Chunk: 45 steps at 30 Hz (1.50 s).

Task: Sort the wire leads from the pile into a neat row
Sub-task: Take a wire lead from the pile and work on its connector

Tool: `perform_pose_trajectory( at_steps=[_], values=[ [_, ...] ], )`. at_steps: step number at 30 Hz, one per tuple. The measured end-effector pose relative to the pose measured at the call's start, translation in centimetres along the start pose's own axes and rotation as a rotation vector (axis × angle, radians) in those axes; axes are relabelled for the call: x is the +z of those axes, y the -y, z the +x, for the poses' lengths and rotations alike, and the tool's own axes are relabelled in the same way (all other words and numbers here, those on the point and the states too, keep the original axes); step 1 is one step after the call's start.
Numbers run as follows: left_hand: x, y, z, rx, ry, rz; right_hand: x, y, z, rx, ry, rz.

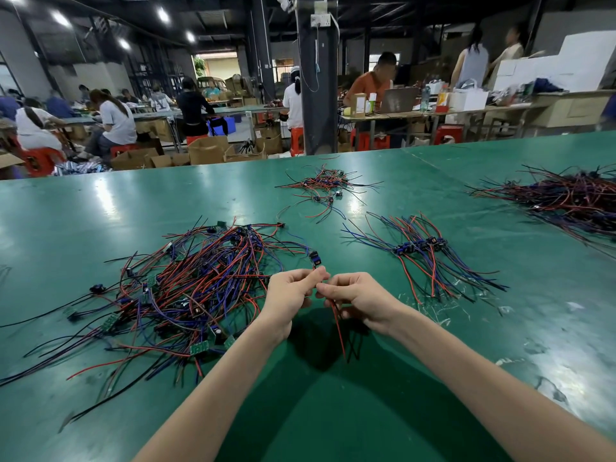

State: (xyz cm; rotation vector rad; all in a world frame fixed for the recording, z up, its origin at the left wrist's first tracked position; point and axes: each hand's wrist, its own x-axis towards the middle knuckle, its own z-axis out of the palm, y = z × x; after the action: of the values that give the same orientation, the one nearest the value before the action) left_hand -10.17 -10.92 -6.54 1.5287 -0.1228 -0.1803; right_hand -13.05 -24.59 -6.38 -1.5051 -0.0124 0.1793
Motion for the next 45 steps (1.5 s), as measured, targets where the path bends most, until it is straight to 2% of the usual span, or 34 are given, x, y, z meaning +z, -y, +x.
perform_pose_trajectory(
  at_steps=[6,10,16,19,24,32,40,45],
  values=[
    [-0.3,-0.5,0.2,0.022,-0.009,0.004,0.9,-0.2,-0.1,-0.152,-0.017,-0.034],
    [-0.8,-0.9,0.5,0.039,0.009,-0.022,1.0,0.1,-0.2,-0.190,-0.015,-0.039],
    [-2.2,-1.0,1.1,0.031,-0.077,-0.095,1.5,0.1,-0.5,-0.211,0.049,-0.125],
    [-2.2,-0.7,1.3,0.025,-0.088,-0.079,1.3,0.2,-0.7,-0.187,0.065,-0.143],
    [-3.8,-0.6,2.0,0.017,-0.198,-0.104,1.3,0.3,-1.2,-0.124,0.183,-0.206],
    [-3.8,-0.4,2.3,0.118,-0.238,-0.095,1.0,0.3,-0.8,0.137,0.158,-0.107],
    [-3.8,0.2,2.4,0.121,-0.294,-0.099,0.9,0.3,-1.1,0.115,0.292,-0.221],
    [-3.1,0.3,1.8,0.142,-0.270,-0.037,0.3,0.7,-1.1,0.176,0.280,-0.322]
  ],
)
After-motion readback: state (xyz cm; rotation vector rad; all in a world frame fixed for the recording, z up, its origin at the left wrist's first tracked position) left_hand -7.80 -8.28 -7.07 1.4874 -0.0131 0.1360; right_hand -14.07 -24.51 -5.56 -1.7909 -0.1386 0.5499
